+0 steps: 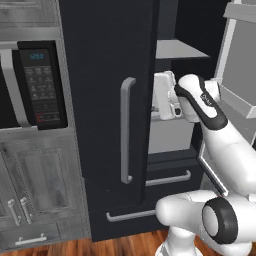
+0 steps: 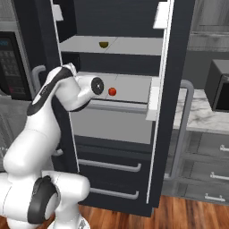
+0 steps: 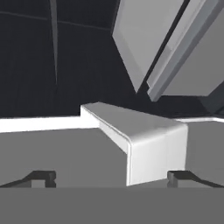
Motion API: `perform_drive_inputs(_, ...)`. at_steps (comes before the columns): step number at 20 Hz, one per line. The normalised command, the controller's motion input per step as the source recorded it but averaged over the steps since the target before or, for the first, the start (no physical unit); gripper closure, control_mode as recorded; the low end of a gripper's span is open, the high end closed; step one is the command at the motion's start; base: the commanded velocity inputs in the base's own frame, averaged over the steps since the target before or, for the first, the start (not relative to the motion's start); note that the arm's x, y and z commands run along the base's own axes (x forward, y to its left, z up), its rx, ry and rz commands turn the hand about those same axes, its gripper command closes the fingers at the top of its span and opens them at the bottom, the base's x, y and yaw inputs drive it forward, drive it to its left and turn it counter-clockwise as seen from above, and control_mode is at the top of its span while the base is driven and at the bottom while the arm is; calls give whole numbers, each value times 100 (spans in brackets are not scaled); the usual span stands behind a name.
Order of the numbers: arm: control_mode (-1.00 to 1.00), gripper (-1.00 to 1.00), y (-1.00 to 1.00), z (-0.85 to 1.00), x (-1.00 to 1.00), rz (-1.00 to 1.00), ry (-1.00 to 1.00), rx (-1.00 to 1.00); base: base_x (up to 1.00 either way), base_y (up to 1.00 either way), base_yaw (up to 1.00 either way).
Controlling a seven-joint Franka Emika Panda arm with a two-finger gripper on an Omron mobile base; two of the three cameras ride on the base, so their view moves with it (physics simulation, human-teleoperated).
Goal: Retrieve the kiwi and apple from the fridge and place them into the bowl on the dining table.
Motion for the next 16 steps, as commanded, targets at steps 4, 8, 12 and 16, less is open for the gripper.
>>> perform_drive_inputs(4,-100,-100,74,-8,-100,11,-5,0,0,0,0)
perform_drive_inputs(8,-100,-100,88,-2,-100,13,0,0,0,0,0)
perform_drive_inputs(12,-100,-100,100,0,-79,13,0,0,0,0,0)
perform_drive_inputs(16,-100,-100,100,0,-56,12,0,0,0,0,0)
